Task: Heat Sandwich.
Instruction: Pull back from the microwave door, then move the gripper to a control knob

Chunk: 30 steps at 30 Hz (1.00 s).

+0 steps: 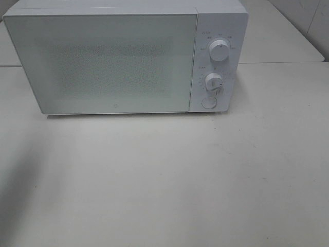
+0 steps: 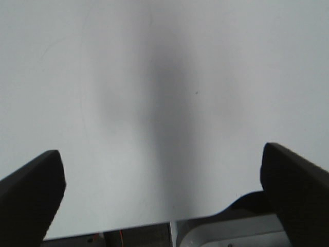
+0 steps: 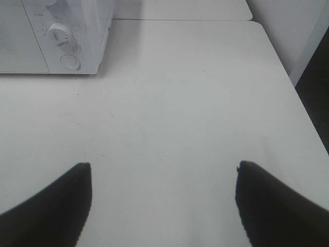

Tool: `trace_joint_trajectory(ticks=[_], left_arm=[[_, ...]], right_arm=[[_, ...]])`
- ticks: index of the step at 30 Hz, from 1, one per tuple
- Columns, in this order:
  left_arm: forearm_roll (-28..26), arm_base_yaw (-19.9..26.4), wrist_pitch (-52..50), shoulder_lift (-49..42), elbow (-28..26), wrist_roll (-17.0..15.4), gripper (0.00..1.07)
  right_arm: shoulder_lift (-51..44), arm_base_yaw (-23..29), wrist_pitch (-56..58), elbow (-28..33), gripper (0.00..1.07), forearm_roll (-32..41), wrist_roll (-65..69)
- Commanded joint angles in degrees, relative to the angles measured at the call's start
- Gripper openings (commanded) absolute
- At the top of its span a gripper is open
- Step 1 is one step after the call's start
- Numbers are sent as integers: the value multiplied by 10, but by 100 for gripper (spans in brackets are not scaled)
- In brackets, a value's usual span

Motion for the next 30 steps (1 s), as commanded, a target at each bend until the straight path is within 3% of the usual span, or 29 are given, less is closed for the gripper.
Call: trace_joint_trajectory(ticks=[1, 6, 9, 18, 30], left_arm=[[7, 26, 74, -31, -3, -2, 98], [6, 37, 103, -93, 19, 4, 98], [4, 37, 111, -158, 68, 17, 98], [2, 37, 92, -321, 158, 14, 98], [3, 37, 38, -490, 209, 14, 98]], right_arm=[[-16, -2, -3, 1, 75, 0, 1], [-16, -2, -3, 1, 75, 0, 1], [-16, -2, -3, 1, 75, 0, 1], [-16, -2, -3, 1, 75, 0, 1], [-16, -2, -3, 1, 75, 0, 1]])
